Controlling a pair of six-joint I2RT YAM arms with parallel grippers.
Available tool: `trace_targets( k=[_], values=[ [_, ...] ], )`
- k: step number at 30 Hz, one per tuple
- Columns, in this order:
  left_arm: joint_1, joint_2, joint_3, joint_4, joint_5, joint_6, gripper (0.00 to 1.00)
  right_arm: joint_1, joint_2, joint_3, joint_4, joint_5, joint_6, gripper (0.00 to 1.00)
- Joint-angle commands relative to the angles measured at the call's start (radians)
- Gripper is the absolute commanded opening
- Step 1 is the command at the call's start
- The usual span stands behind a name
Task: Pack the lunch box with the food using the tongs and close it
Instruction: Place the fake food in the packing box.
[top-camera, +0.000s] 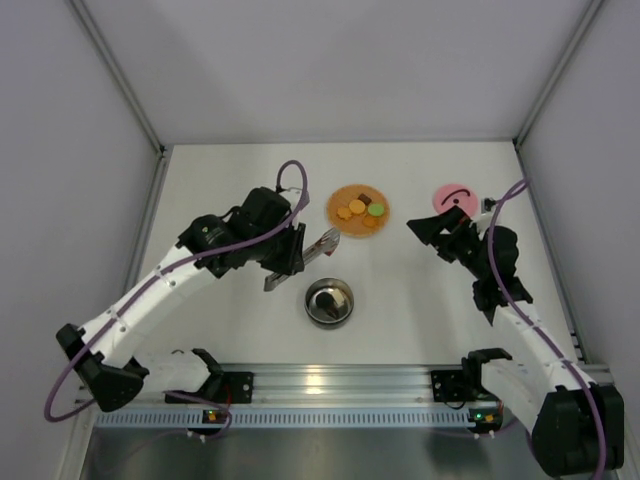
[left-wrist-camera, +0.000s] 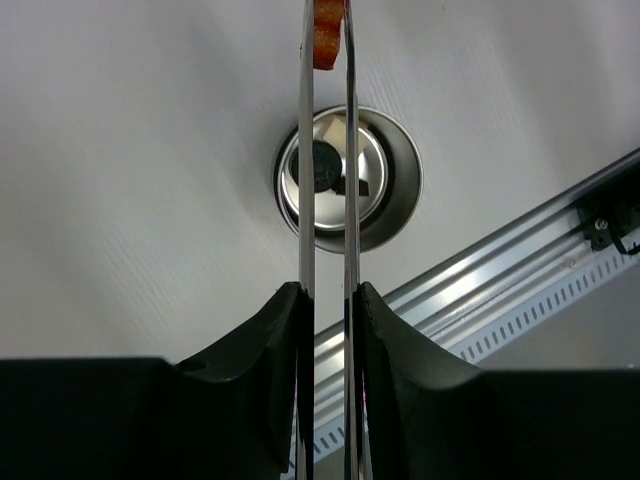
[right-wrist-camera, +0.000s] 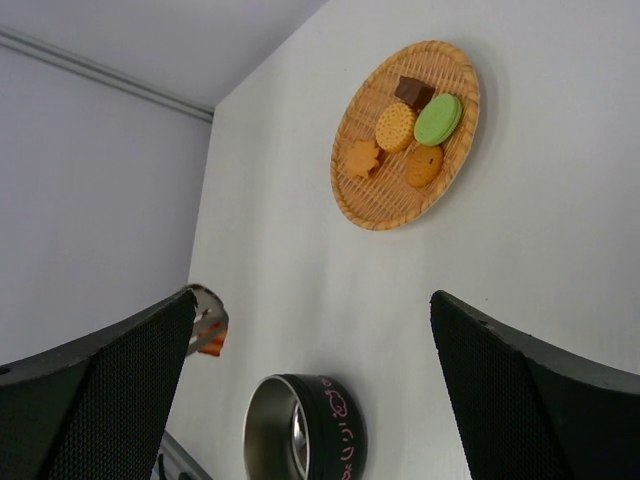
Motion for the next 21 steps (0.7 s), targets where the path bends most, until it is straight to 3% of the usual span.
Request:
trace_targets(
  k=[1, 10, 21],
  values=[
    [-0.005, -0.072, -0.058, -0.061, 0.068, 0.0, 0.32, -0.014, 0.015, 0.026, 0.054, -0.001, -0.012, 0.99],
    [-0.033, -0.209, -0.228, -0.085, 0.151, -0.006, 0.32, -0.014, 0.032, 0.032, 0.06, -0.001, -0.014, 0.99],
    [-0.039, -0.238, -0.29, -0.063, 0.185, -0.003, 0.38, -0.014, 0.04, 0.034, 0.066, -0.006, -0.012, 1.0]
  ],
)
